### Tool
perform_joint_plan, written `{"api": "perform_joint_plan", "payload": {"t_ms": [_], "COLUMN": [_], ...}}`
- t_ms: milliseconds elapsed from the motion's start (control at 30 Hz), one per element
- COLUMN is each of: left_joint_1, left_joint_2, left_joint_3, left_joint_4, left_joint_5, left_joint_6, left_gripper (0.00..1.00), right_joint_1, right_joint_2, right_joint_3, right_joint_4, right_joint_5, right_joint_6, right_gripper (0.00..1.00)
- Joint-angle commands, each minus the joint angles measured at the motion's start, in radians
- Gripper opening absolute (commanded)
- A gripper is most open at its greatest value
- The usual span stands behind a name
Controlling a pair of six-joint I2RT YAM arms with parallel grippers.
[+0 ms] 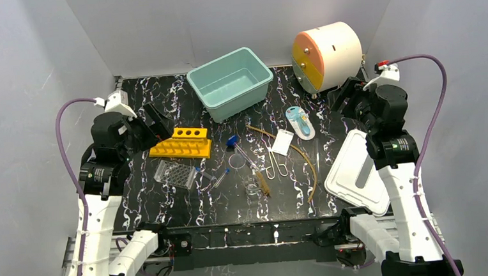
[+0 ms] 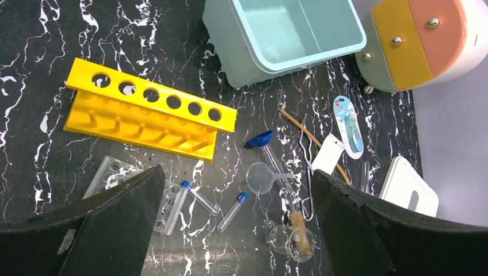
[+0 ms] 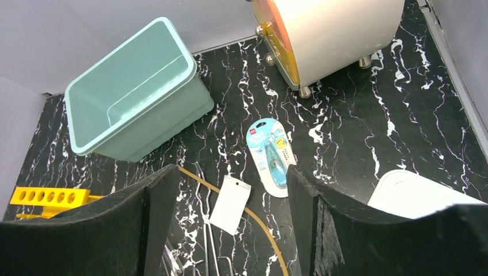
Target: Organize the chemistry lab equipment
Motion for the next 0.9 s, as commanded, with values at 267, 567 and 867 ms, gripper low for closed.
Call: {"api": "perform_joint_plan", "payload": {"t_ms": [267,567,867], "left_joint_1": [-0.004,-0.005,-0.006], "left_joint_2": [-0.057,-0.042,-0.314], "left_joint_3": [0.044,-0.015,-0.225], "left_joint_4": [0.144,-0.043,0.096], "left_joint_5": [0.074,-0.145,-0.141], "left_joint_6": [-0.016,-0.215,-0.244], "left_gripper": [0.98,0.98,0.98], "right_joint_1": [-0.004,-0.004,-0.004], "right_joint_2": [0.022,0.084,0.236], "right_joint_3": [0.029,-0.057,-0.168], "right_joint_4": [-0.143,-0.306,-0.337], "right_joint_5": [-0.029,-0.021,-0.049], "right_joint_6": [-0.026,0.007,0.044], "right_gripper": [0.80,0.79,0.68]}}
